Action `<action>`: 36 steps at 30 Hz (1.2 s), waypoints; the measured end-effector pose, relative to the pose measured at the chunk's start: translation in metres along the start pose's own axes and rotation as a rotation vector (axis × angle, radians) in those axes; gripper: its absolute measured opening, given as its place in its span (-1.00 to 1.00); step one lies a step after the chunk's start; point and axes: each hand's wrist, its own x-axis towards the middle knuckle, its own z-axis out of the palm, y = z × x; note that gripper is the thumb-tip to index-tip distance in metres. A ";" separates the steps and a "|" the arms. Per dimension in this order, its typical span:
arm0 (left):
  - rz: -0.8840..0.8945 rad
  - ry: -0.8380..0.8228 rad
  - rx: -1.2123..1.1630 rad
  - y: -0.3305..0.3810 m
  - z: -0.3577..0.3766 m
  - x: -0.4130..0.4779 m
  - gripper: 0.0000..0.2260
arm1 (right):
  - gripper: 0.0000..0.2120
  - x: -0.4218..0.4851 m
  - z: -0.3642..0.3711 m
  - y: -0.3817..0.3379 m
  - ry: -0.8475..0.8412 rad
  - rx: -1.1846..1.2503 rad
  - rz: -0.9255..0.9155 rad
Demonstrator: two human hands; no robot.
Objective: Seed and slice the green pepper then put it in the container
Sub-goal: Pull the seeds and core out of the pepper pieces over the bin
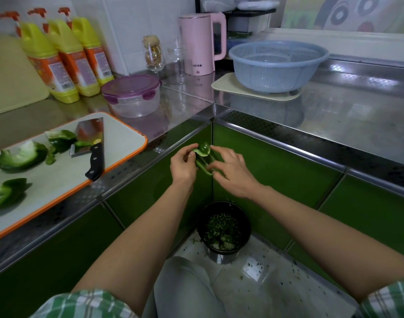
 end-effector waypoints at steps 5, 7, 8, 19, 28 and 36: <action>0.006 0.055 -0.022 0.003 -0.004 0.001 -0.75 | -0.77 -0.006 -0.003 0.010 0.072 0.011 0.055; 0.001 0.046 -0.037 0.003 -0.003 0.001 -0.75 | -0.67 -0.005 0.000 0.007 0.014 -0.016 0.001; 0.001 0.049 -0.045 0.003 -0.002 0.001 -0.75 | -0.70 -0.004 0.001 0.005 0.004 -0.033 -0.015; 0.016 0.092 -0.029 0.004 -0.006 0.003 -0.74 | -0.89 -0.006 -0.003 0.004 0.049 -0.072 0.011; 0.034 0.141 0.013 0.005 -0.011 0.005 -0.74 | -0.81 -0.004 -0.006 0.004 0.074 -0.117 0.022; 0.036 0.218 0.038 0.005 -0.012 0.004 -0.75 | -0.76 -0.006 -0.004 0.004 0.070 -0.155 0.026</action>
